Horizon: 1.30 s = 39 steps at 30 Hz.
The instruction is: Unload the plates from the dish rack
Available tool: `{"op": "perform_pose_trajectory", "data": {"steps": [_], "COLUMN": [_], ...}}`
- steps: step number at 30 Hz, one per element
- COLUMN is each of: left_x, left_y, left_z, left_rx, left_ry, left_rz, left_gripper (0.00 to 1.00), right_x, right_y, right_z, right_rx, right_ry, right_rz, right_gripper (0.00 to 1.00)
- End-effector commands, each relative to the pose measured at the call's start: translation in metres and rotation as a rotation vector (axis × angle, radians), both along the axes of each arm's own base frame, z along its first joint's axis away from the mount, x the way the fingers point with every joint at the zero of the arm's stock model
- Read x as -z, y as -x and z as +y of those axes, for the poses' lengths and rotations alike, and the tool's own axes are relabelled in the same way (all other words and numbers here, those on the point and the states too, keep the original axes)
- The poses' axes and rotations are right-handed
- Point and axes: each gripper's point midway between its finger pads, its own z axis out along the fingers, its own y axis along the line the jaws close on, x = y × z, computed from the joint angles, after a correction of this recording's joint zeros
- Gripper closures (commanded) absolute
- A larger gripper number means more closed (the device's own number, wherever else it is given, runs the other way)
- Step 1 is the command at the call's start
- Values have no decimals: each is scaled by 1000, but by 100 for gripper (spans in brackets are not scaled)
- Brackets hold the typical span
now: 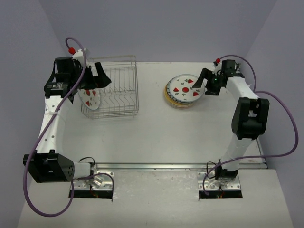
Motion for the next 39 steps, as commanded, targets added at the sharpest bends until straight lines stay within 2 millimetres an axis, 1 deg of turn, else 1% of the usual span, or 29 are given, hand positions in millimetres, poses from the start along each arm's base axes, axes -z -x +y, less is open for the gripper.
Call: {"op": "perform_pose_trajectory", "data": {"steps": [1,2,5,9,12,14,18,23,24,26,27,29,30,31,35,37,39], "left_x": [-29,-30,-25,-20,-15,-12,-7,-2,-2,-2,-2,0,5,9,26,33,44], "left_y": [-7,-6,-3,-1,-2,-4,-8,-8,-8,-8,-9,-10,-12,-14,-24,-32,-40], "left_z": [69,81,104,113,118,118,116,115,116,119,121,127,133,137,150,153,159], "left_rx": [-316,-373,-475,-497,-504,-502,-492,-489,-490,-499,-500,-517,-516,-513,-496,-478,-461], "left_ry": [-234,-270,-349,-396,-402,-400,-386,-380,-386,-399,-406,-431,-464,-481,-489,-471,-445], "left_rz": [-74,-68,-30,-4,16,28,38,50,51,53,54,66,87,106,160,173,206], "left_gripper": [0,0,0,0,0,0,0,0,0,0,0,0,1,5,23,27,32], "right_x": [-49,-48,-37,-34,-37,-45,-59,-85,-86,-84,-79,-74,-71,-68,-64,-67,-67], "right_y": [-13,-13,-13,-15,-15,-15,-15,-15,-16,-17,-17,-16,-15,-14,-7,-5,-4], "right_z": [-8,-7,-4,3,4,0,-19,-52,-55,-68,-76,-83,-83,-83,-79,-78,-79], "right_rx": [-52,-58,-71,-75,-68,-47,15,109,116,145,155,163,158,153,135,131,129], "right_ry": [354,377,374,373,381,403,495,653,667,673,670,671,667,662,644,642,649], "right_rz": [-199,-198,-149,-146,-157,-187,-240,-393,-405,-398,-381,-363,-357,-352,-344,-351,-350], "right_gripper": [1,1,1,1,1,1,1,1,1,1,1,1,1,1,1,1,1]}}
